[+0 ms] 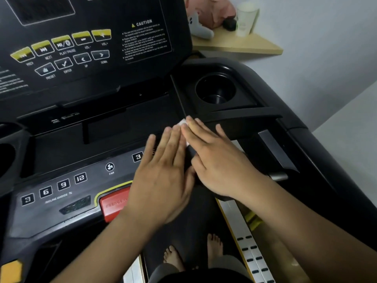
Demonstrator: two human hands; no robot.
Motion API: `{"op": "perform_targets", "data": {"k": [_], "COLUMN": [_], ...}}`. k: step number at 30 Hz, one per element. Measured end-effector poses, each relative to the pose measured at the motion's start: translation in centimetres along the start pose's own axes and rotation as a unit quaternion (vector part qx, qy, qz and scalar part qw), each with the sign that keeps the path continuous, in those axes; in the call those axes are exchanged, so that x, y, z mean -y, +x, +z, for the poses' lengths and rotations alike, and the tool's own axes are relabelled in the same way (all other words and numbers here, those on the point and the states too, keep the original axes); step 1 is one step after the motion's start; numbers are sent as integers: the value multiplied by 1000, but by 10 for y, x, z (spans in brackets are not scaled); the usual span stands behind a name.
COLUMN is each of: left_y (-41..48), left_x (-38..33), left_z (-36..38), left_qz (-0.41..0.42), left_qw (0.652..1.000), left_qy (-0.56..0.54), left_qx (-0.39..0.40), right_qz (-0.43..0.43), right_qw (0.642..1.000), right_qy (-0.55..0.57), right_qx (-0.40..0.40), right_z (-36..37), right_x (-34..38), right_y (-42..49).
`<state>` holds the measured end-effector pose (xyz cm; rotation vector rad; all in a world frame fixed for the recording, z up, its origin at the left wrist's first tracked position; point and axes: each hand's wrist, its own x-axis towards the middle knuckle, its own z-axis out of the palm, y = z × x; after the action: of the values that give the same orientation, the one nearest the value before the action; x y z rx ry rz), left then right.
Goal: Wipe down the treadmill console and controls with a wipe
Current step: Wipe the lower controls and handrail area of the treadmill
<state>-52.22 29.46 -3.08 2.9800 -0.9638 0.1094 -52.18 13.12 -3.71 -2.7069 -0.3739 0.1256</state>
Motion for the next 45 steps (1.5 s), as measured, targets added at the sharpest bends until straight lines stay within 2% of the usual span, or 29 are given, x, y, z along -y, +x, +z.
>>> {"op": "perform_targets", "data": {"k": [4, 8, 15, 20, 23, 28, 33, 38, 42, 45], "left_y": [-30, -38, -10, -49, -57, -55, -48, -60, -66, -76], "left_x": [-7, -7, 12, -3, -19, -29, -20, -28, -40, -38], "left_z": [8, 12, 3, 11, 18, 26, 29, 41, 47, 50], "left_qz": [29, 49, -21, 28, 64, 102, 63, 102, 89, 70], "left_qw": [998, 998, 1000, 998, 998, 995, 998, 994, 994, 995], "left_qy": [-49, -46, -7, -50, -23, 9, 2, 17, 32, 69], "left_qx": [1, -3, 6, -1, 0, 8, -19, -31, -46, -25], "right_qz": [-60, -88, -79, -146, -165, -161, -122, -122, -103, -117], "right_qw": [995, 992, 993, 985, 982, 980, 987, 985, 988, 984], "right_qy": [-81, -90, -91, -89, -84, -109, -88, -114, -94, -123], "right_qx": [-5, -5, -5, -20, -44, -46, -59, -50, -61, -53], "right_z": [11, 10, 0, 13, 20, 22, 23, 35, 35, 38], "right_x": [-9, -21, -8, -22, -33, -44, -29, -32, -26, -17], "right_y": [-49, -59, -5, -55, -80, -95, -74, -97, -95, -93]}}
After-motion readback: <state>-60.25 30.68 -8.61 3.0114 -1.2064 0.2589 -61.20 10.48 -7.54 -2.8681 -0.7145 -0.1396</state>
